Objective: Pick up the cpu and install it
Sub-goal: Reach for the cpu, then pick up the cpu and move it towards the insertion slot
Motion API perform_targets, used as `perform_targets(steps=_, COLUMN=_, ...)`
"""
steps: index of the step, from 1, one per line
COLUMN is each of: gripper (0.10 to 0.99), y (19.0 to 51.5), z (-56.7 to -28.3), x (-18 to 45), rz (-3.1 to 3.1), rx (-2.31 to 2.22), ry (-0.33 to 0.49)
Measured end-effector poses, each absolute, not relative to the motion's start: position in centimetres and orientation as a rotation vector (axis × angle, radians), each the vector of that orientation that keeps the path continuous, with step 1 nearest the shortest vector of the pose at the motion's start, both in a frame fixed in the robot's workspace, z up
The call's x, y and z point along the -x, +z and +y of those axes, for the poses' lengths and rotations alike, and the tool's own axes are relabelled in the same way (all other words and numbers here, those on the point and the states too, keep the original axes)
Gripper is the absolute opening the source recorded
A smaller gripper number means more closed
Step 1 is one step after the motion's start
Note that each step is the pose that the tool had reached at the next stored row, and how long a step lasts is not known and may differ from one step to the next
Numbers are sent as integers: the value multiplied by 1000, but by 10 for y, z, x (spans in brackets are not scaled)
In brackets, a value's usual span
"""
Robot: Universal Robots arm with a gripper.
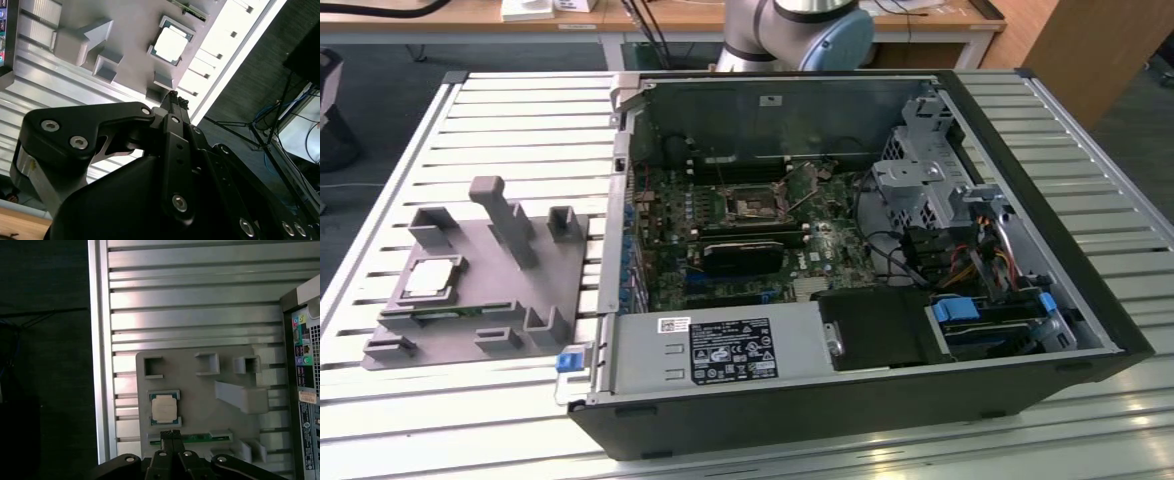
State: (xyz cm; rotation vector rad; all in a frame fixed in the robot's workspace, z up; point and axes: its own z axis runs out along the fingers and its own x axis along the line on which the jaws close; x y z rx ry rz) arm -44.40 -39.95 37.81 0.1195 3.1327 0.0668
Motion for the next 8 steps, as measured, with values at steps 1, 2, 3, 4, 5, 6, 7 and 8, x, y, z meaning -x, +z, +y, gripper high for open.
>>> perform_targets(steps=1, gripper=106, y=378, z=-400, x=445, rz=3133, rx=-119, ry=67)
perform_targets(steps=2, gripper=106, y=378, z=-400, x=445, rz=3133, rx=-119, ry=67)
perform_targets(steps=3, gripper=106, y=378, z=-400, x=446, rz=3133, rx=-119, ry=67)
perform_targets(steps=4, gripper=106, y=378, z=-400, x=446, rz=3133, rx=-119, ry=67)
perform_targets(steps=5, gripper=106, y=378, z=-400, x=446, rz=3133, rx=-119, ry=67)
perform_targets(steps=6, gripper=106, y=377, z=-400, x=446, rz=3133, rx=-119, ry=67)
perform_targets(steps=7, gripper=106, y=377, z=-400, x=446, rz=3133, rx=-119, ry=67)
perform_targets(steps=8, gripper=106, y=377, z=-400, x=446, rz=3133, rx=-119, ry=67)
